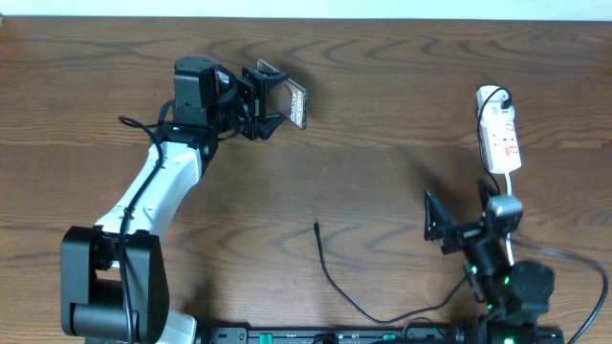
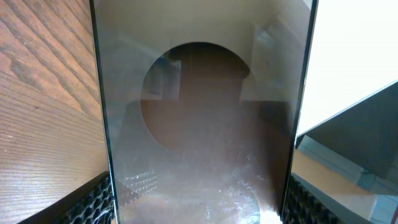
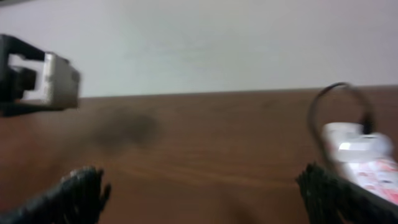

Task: Plug charger to phone and switch on socket
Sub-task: 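Move the right gripper toward the phone held by the left gripper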

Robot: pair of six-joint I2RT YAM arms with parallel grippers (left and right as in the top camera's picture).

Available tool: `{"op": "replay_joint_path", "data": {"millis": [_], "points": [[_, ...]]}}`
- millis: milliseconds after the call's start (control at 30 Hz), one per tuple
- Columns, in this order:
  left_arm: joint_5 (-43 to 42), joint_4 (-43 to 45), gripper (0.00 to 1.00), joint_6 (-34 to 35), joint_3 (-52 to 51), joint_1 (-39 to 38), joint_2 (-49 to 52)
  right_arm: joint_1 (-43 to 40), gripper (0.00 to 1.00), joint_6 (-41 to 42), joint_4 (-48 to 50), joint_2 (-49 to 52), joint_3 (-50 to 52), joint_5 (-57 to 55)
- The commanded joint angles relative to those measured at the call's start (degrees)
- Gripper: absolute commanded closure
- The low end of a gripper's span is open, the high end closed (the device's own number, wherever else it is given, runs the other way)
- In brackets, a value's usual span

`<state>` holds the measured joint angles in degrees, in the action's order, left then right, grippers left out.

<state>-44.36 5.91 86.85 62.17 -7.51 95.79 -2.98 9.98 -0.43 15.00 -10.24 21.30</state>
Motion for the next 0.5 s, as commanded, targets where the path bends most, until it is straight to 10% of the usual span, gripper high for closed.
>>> {"op": "replay_joint_path", "data": {"millis": [0, 467], "points": [[0.15, 0.59, 0.93, -1.77, 1.31, -0.26, -1.44, -0.39, 0.01, -0.02, -3.41, 13.35, -12.5, 11.19], [4.17, 0.59, 0.93, -4.79, 1.31, -2.01, -1.44, 9.94, 0.01, -9.6, -26.64, 56.04, -49.72, 22.25]]}}
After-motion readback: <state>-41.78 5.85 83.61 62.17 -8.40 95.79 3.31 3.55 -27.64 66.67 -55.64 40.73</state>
